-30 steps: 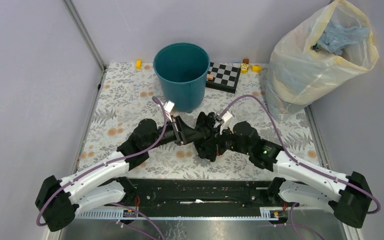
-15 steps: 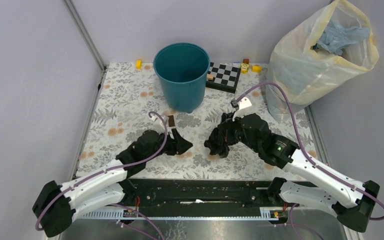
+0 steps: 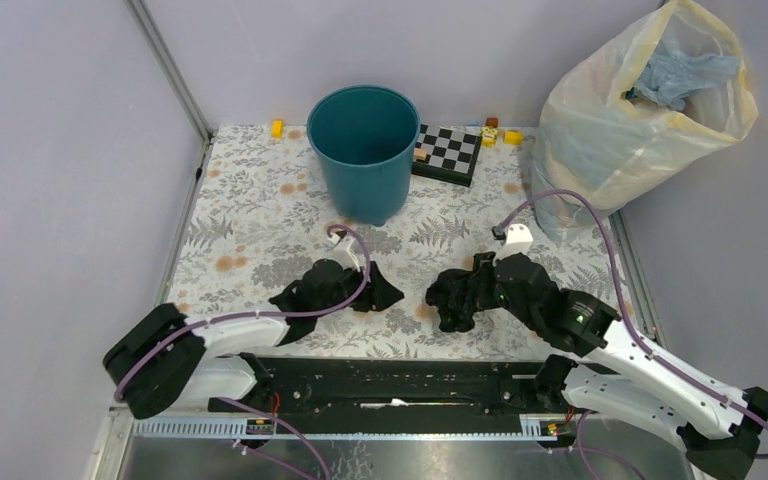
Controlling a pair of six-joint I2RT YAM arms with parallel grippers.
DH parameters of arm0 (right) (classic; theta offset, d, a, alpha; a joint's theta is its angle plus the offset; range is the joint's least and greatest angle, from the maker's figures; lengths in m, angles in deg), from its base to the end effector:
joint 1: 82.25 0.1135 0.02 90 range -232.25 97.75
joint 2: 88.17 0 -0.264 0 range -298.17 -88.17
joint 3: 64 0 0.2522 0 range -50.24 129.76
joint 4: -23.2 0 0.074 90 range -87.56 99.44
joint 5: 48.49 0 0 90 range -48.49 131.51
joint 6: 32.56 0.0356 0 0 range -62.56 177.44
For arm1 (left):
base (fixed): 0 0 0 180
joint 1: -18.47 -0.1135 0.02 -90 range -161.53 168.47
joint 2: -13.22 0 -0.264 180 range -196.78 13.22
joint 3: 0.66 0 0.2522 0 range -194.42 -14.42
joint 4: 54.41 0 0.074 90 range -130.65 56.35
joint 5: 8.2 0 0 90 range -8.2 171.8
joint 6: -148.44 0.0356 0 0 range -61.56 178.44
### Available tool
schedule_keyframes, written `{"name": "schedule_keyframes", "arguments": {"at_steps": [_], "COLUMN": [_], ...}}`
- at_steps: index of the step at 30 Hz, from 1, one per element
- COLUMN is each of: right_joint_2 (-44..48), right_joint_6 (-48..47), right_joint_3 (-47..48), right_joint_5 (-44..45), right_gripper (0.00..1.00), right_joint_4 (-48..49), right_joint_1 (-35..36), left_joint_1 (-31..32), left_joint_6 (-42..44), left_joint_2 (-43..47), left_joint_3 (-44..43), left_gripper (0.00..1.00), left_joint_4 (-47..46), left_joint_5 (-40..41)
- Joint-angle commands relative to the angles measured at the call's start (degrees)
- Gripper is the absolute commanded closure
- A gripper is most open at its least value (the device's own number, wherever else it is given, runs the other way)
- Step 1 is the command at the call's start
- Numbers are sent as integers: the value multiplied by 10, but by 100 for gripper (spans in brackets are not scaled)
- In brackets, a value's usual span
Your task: Put the trash bags into the trash bin
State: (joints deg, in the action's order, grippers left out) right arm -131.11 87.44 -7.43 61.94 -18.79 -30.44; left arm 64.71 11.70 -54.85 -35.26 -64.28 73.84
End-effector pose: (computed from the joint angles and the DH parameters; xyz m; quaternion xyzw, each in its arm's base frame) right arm 0.1126 0.1230 0.3018 -0.0707 0.8471 0.2151 0.4808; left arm 0.1568 -0.1709 0.1756 0.0344 0.8349 -0.4362 0.3340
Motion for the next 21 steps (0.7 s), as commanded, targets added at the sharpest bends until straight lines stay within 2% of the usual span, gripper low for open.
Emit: {"name": "schedule_keyframes", "arguments": {"at_steps": [1,6,10,15,21], "right_joint_2": [16,39,44,54,60], "right_joint_6": [77,134,192,234,251], "right_joint_3": [-6,-25,-48,-80,-101], "right_joint_5": [57,35,30,16,10], "right_gripper": [92,93,95,96,97], "right_joint_4": [-106,-114,-131,-141,-143], "right_joint_1": [3,3,3,3,3], "left_joint_1": [25,53,56,57,70], "left_joint_6": [8,8,8,8,8], "left_joint_2": [-65,-161,-200,-177,-197], "left_joint_3": [-13,-29,-43,-60,-136], "left_gripper": [35,35,35,35,35], "left_joint_4": [-141,-230,-273,-231,-168], "left_joint_5": [-37,-48,-54,-15,-32]}}
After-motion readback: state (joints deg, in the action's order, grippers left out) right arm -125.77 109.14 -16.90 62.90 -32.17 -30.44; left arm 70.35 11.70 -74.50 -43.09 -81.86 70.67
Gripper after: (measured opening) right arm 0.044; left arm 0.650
